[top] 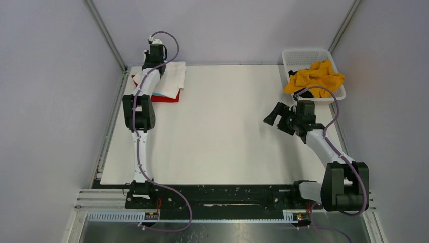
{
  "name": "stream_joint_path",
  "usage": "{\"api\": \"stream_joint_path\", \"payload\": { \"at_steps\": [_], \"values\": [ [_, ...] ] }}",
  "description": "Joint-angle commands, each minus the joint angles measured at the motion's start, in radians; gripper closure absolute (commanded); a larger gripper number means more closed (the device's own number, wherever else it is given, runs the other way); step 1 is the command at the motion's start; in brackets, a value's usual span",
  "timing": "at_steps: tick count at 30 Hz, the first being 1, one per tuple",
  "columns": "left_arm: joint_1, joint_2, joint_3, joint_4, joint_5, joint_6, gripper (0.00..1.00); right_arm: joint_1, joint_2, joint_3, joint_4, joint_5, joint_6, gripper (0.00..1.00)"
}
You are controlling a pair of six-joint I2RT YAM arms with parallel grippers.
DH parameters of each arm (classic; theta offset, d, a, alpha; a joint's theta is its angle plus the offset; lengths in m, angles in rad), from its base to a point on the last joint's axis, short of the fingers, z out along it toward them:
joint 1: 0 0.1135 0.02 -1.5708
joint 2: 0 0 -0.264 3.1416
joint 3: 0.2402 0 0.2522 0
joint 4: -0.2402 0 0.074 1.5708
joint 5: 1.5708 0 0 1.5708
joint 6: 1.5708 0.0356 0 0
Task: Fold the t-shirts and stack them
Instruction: Put the neatly folded tshirt into the corner of the board with the left arm
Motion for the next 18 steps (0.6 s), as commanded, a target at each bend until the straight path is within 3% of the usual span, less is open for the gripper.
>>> {"api": "stream_joint_path", "payload": {
  "at_steps": [1, 7, 9, 10, 11, 12, 18],
  "values": [
    [0.015, -0.020, -0.017, 0.132, -0.046, 0.000, 0.99, 0.001, 0.023, 0.038, -0.008, 0.024, -0.021, 0.01],
    [0.031, -0.028, -0.039, 0.113, -0.043, -0.042, 1.00, 0.001, 0.040, 0.043, -0.008, 0.021, -0.022, 0.01],
    [0.051, -0.027, -0.040, 0.111, -0.057, -0.048, 0.83, 0.003, 0.045, 0.044, -0.002, 0.015, -0.020, 0.00],
    [0.053, -0.028, -0.039, 0.109, -0.064, -0.049, 0.52, 0.001, 0.048, 0.043, -0.002, 0.010, -0.019, 0.01],
    [0.053, -0.031, -0.037, 0.098, -0.065, -0.057, 0.12, 0.001, 0.052, 0.044, -0.002, 0.005, -0.018, 0.01],
    [0.052, -0.038, -0.037, 0.088, -0.069, -0.070, 0.02, 0.002, 0.051, 0.044, -0.003, 0.002, -0.016, 0.00],
    [0.052, -0.167, -0.112, 0.033, -0.008, -0.199, 0.01, 0.002, -0.007, 0.035, -0.011, 0.005, -0.008, 0.01]
  ]
}}
